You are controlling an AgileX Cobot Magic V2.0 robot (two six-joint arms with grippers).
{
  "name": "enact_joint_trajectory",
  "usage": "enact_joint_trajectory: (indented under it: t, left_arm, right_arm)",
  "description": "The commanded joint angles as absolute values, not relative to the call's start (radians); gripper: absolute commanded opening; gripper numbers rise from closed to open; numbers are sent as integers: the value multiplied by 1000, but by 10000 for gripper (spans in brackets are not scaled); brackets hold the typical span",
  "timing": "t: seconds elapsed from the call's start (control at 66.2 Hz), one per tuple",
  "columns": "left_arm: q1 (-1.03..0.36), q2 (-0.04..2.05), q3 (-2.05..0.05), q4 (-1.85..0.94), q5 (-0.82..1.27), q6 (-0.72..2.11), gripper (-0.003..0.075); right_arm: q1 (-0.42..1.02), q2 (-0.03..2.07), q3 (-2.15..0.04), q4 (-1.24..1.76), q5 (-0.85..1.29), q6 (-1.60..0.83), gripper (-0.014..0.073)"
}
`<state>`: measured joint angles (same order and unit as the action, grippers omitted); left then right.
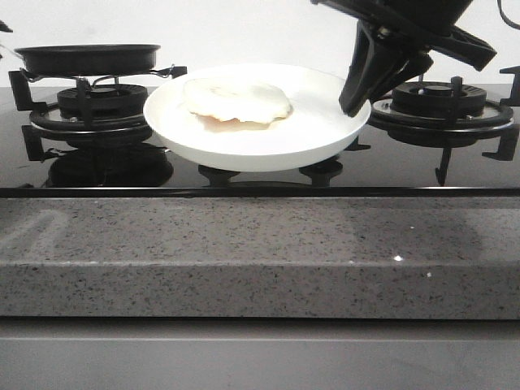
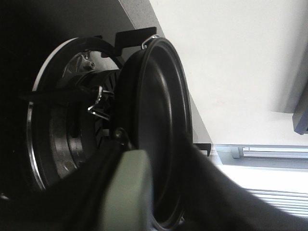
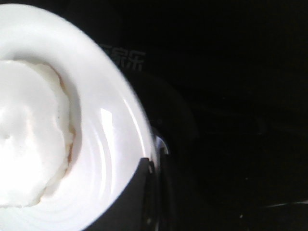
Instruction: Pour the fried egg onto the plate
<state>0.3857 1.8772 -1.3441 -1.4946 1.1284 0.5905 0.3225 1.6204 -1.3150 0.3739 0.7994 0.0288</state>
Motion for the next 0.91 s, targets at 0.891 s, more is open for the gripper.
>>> enact_joint_trajectory:
  t: [0.891]
  left_arm:
    - [528, 1591, -1539, -1035, 1142, 489, 458]
  right_arm:
    - [321, 1582, -1341, 384, 760, 19, -67]
